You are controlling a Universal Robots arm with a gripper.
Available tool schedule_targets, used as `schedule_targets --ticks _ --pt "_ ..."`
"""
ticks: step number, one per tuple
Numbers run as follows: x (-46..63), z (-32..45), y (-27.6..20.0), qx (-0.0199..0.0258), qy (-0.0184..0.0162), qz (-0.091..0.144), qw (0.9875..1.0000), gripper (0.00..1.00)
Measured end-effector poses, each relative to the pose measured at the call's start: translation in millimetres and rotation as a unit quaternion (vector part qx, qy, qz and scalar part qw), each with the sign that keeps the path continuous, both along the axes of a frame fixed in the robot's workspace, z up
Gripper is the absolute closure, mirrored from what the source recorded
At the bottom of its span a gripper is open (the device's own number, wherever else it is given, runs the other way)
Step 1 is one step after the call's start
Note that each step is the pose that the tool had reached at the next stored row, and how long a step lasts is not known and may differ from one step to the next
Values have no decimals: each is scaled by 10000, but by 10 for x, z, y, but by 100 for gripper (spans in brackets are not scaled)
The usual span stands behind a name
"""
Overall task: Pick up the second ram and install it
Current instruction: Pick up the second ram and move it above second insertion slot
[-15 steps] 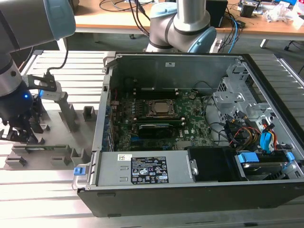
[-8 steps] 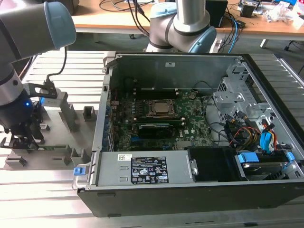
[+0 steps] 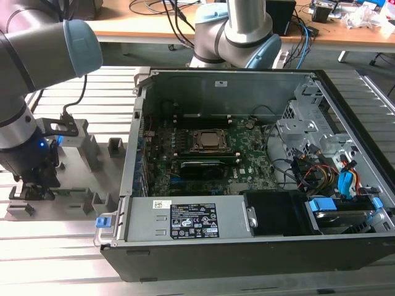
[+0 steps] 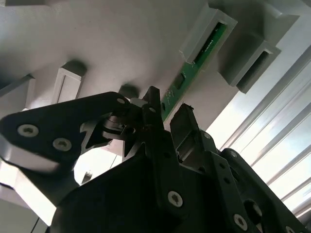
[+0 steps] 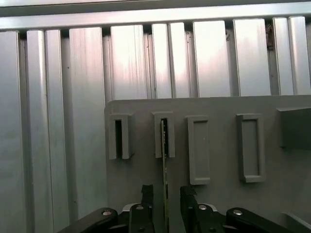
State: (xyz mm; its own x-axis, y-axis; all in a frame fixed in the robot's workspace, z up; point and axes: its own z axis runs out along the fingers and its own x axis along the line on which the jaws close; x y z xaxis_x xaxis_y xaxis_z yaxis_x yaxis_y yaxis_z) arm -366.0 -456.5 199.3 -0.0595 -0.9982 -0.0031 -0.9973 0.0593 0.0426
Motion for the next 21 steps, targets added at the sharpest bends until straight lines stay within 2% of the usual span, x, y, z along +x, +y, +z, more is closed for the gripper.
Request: schedule_targets --ticks 1,2,3,8,11,21 --pt "1 -4 0 0 -15 1 10000 64" --pt "1 -6 0 0 -143 1 9999 64" --pt "0 -7 0 0 -222 0 9998 64" --pt "0 -7 0 -1 -239 0 9997 65" --pt "-1 -7 0 -1 -246 0 9997 86" --pt "0 -6 0 -1 -277 0 9996 86"
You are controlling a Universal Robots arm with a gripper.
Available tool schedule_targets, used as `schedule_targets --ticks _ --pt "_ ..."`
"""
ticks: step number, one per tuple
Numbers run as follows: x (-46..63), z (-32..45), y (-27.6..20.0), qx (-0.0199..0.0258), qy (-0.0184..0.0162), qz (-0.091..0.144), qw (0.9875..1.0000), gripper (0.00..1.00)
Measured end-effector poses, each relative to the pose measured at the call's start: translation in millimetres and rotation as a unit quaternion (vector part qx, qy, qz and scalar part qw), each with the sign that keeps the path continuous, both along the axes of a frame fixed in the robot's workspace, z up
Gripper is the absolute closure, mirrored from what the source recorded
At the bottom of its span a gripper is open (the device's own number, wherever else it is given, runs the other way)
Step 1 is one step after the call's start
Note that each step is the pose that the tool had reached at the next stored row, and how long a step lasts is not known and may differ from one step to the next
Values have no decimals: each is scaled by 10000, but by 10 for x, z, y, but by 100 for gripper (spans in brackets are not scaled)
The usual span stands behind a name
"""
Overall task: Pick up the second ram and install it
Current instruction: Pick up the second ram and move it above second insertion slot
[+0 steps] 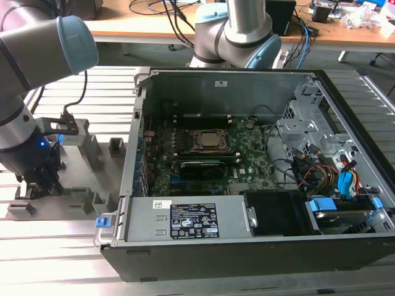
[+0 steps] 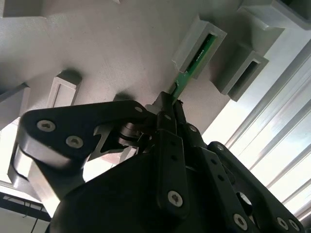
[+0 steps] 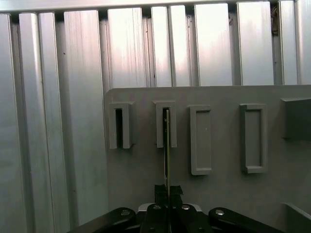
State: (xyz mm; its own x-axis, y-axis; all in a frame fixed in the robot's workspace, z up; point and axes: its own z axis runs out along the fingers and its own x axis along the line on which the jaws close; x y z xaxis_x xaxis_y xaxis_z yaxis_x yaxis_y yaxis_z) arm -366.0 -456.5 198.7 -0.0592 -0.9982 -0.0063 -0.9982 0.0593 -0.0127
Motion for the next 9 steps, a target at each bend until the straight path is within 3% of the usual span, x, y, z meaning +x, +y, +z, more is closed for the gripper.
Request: schedule_targets --ticks 9 --pt "0 111 0 -2 -4 0 10000 86"
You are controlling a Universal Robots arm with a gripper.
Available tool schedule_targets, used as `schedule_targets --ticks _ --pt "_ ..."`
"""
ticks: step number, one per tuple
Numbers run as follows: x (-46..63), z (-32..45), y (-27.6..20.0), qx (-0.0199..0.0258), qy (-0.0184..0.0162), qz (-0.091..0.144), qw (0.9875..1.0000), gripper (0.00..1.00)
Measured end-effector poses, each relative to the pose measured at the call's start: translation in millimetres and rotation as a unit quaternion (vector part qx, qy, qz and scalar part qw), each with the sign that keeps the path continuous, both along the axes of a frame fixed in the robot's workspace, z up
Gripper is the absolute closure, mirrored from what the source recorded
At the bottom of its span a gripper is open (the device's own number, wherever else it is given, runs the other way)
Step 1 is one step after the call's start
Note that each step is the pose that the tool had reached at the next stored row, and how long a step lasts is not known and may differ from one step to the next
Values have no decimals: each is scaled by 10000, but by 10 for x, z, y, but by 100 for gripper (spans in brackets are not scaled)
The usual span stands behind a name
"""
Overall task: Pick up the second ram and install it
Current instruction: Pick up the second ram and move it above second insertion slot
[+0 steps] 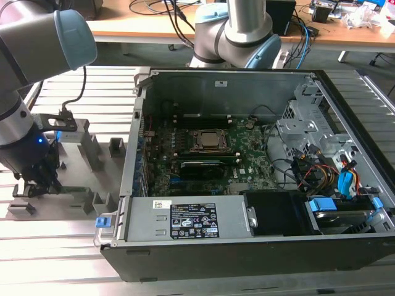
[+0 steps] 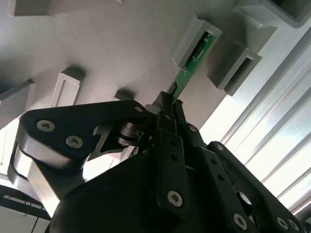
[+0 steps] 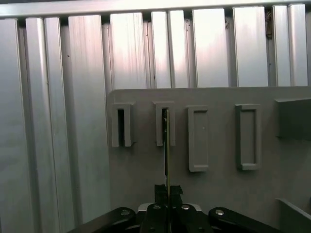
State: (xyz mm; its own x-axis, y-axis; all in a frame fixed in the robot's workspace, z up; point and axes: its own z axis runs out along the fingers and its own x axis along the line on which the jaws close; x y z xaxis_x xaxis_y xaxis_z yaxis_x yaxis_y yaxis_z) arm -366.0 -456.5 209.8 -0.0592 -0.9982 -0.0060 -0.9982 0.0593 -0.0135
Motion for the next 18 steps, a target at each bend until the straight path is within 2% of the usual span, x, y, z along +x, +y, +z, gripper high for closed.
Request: schedule_targets --ticks 4,18 --pt "0 84 0 0 0 0 10000 86" --pt "3 213 0 0 1 0 10000 86"
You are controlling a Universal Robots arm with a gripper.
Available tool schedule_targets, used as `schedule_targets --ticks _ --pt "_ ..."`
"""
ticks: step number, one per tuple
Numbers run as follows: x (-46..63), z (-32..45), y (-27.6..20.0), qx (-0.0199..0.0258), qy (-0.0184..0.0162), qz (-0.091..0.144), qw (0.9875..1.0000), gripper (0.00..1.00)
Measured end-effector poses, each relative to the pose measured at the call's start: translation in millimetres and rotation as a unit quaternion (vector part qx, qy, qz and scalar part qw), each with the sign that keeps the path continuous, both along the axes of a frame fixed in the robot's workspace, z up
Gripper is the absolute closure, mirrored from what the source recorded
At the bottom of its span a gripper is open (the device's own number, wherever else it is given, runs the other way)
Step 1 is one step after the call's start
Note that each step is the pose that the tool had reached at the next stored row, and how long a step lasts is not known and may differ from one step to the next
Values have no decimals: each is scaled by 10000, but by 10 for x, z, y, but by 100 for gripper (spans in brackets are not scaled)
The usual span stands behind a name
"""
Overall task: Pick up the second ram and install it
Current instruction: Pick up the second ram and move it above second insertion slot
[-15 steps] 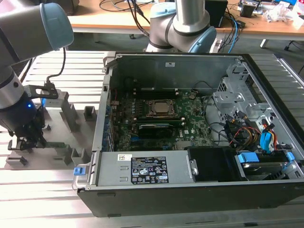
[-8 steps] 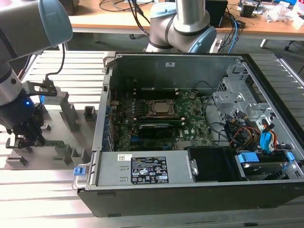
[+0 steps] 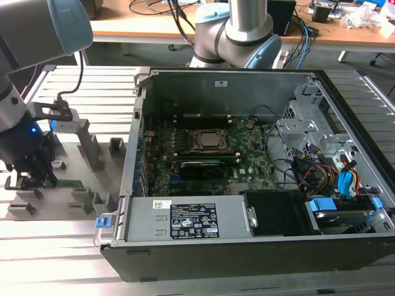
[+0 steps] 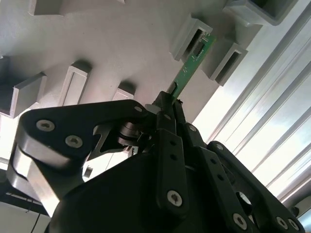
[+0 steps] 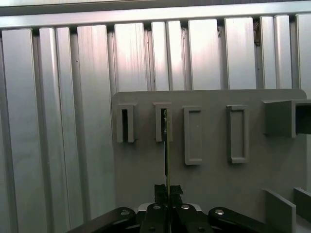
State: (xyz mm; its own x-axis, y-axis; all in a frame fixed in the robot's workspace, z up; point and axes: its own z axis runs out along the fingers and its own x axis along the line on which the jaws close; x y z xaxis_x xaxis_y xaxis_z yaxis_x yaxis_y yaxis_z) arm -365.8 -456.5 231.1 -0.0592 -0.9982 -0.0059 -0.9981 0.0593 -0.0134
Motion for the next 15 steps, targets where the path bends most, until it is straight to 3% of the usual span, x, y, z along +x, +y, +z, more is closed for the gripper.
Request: schedule_targets --ticks 11,15 --pt "10 118 0 0 0 0 10000 86" --pt "12 200 0 0 0 0 10000 86"
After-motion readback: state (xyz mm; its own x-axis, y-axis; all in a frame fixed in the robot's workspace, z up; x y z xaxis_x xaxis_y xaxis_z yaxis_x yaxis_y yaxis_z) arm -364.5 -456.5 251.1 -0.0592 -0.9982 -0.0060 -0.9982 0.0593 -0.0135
